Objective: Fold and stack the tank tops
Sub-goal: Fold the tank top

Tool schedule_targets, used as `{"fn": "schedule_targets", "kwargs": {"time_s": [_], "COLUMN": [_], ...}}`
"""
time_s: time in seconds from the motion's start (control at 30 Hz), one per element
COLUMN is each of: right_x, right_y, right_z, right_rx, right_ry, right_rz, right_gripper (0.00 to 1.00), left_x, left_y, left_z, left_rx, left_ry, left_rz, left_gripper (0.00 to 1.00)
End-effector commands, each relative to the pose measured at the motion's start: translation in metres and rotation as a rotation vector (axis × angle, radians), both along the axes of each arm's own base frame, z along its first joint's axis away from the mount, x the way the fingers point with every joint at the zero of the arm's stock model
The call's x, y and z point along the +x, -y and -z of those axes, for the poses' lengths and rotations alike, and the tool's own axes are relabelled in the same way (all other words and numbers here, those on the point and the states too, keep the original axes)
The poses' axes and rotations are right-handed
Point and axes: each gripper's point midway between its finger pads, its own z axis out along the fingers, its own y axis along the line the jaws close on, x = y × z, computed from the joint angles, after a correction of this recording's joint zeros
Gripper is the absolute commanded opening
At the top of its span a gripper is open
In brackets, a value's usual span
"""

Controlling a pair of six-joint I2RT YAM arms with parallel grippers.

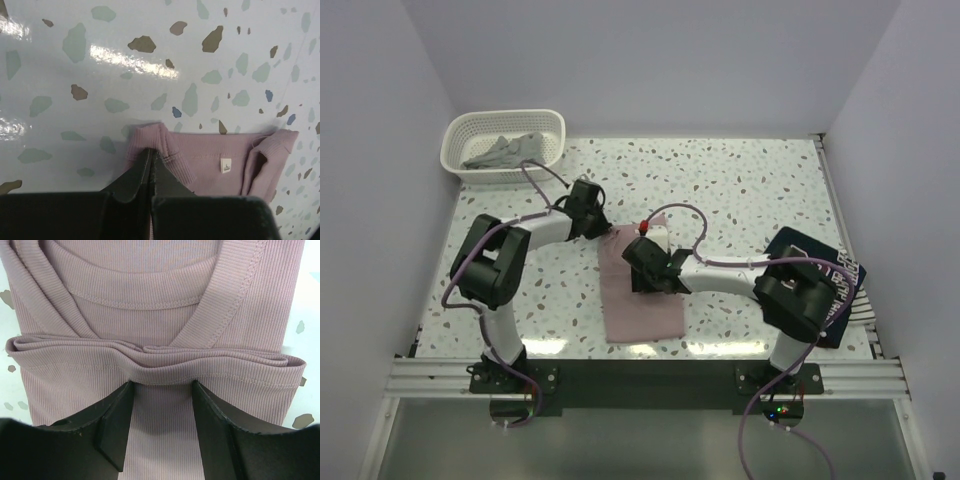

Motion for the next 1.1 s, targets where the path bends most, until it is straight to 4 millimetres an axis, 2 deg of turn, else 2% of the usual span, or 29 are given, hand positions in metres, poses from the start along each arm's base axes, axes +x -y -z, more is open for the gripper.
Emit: {"fn": "schedule_targets", "kwargs": {"time_s": [0.0, 0.13, 0.23, 0.3, 0.4, 0.5, 0.57, 0.6, 0.67, 0.7, 0.77, 0.8, 0.87, 0.9, 0.93, 0.97, 1.0, 1.03, 1.07], "right_x": [-0.004, -0.005, -0.006, -0.008, -0.008, -0.003, 0.005, 0.008, 0.020, 0.025, 0.037, 0.040, 0.045, 0.044, 0.038, 0.034, 0.027, 0.015, 0.005], "right_y": [0.001, 0.007, 0.014, 0.012, 0.010, 0.004, 0.000, -0.001, -0.004, -0.004, 0.001, 0.005, 0.017, 0.022, 0.032, 0.037, 0.042, 0.053, 0.057], "right_z": [0.009, 0.010, 0.009, 0.007, 0.006, -0.004, -0.018, -0.025, -0.046, -0.055, -0.080, -0.090, -0.110, -0.114, -0.111, -0.113, -0.122, -0.111, -0.107], "right_rx": [-0.022, -0.039, -0.041, -0.019, -0.002, 0.013, 0.023, 0.027, 0.043, 0.052, 0.068, 0.072, 0.098, 0.099, 0.083, 0.091, 0.120, 0.106, 0.130], "right_ry": [-0.036, -0.040, -0.038, -0.038, -0.037, -0.015, 0.009, 0.021, 0.062, 0.074, 0.115, 0.129, 0.158, 0.163, 0.150, 0.144, 0.147, 0.117, 0.091], "right_rz": [0.005, 0.022, 0.051, 0.058, 0.052, 0.041, 0.032, 0.030, 0.030, 0.033, 0.049, 0.058, 0.086, 0.096, 0.103, 0.117, 0.123, 0.129, 0.140], "right_gripper": [0.54, 0.54, 0.54, 0.55, 0.57, 0.62, 0.66, 0.66, 0.69, 0.69, 0.70, 0.71, 0.72, 0.72, 0.72, 0.72, 0.72, 0.72, 0.71], "left_x": [0.013, 0.016, 0.026, 0.032, 0.044, 0.053, 0.056, 0.057, 0.055, 0.053, 0.041, 0.027, 0.007, -0.011, -0.030, -0.044, -0.060, -0.087, -0.102], "left_y": [0.010, -0.005, -0.017, -0.016, -0.012, 0.002, 0.009, 0.012, 0.016, 0.016, 0.012, 0.008, 0.002, -0.003, -0.015, -0.020, -0.022, -0.032, -0.035], "left_z": [0.002, 0.017, 0.017, 0.018, 0.005, -0.028, -0.047, -0.064, -0.082, -0.099, -0.106, -0.112, -0.111, -0.119, -0.102, -0.097, -0.108, -0.084, -0.080], "left_rx": [-0.035, 0.024, 0.069, 0.074, 0.066, 0.013, -0.013, -0.028, -0.048, -0.057, -0.051, -0.052, -0.043, -0.036, 0.001, 0.009, -0.007, 0.032, 0.039], "left_ry": [0.022, -0.005, 0.000, 0.005, 0.037, 0.125, 0.165, 0.196, 0.223, 0.254, 0.242, 0.240, 0.217, 0.209, 0.162, 0.139, 0.160, 0.082, 0.060], "left_rz": [0.013, -0.052, -0.113, -0.110, -0.088, -0.028, 0.012, 0.025, 0.054, 0.068, 0.074, 0.072, 0.059, 0.054, 0.027, 0.019, 0.020, 0.022, 0.024], "left_gripper": [0.00, 0.00, 0.00, 0.00, 0.03, 0.11, 0.18, 0.20, 0.27, 0.30, 0.35, 0.36, 0.39, 0.41, 0.43, 0.43, 0.43, 0.44, 0.44]}}
